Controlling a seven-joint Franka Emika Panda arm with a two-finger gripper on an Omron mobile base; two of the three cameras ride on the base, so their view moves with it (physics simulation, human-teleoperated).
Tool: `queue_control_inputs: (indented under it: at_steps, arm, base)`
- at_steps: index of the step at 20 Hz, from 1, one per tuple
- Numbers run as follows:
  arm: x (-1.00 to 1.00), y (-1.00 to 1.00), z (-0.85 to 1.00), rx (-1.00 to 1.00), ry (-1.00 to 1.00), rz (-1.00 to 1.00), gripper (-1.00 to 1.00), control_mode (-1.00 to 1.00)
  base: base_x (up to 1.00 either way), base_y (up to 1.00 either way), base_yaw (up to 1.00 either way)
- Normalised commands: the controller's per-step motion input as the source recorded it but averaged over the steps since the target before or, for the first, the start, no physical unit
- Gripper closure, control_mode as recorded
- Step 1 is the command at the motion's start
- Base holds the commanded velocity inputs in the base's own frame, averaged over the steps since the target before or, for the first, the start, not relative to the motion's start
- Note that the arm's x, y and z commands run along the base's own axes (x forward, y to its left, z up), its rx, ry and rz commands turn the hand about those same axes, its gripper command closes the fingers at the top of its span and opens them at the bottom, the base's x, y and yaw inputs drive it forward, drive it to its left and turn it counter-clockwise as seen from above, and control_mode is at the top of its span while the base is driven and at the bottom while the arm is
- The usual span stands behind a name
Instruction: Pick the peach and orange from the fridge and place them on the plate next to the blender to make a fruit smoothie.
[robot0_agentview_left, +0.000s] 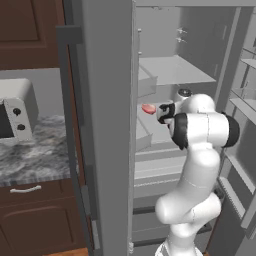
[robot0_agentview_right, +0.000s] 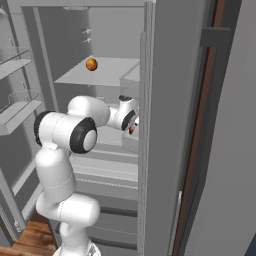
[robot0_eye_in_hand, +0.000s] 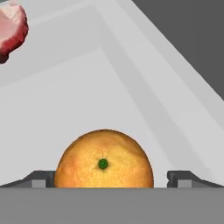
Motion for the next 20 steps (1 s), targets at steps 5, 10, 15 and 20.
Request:
queue_control_inputs:
  at_steps: [5, 10, 15, 20]
  arm:
    - [-0.26, 0.00, -0.75, 0.00, 0.00, 0.00, 1.00, -1.00]
    - [-0.01, 0.00, -0.28, 0.00, -0.02, 0.00, 1.00, -1.00]
    - [-0.21, 0.00, 0.00, 0.00, -0.04, 0.00, 1.00, -1.00]
    - [-0.76, 0.00, 0.06, 0.00, -0.33, 0.00, 1.00, -1.00]
  base:
    - [0.00, 0.00, 0.00]
    - [0.00, 0.00, 0.00]
    - [0.00, 0.00, 0.00]
    - [0.00, 0.00, 0.00]
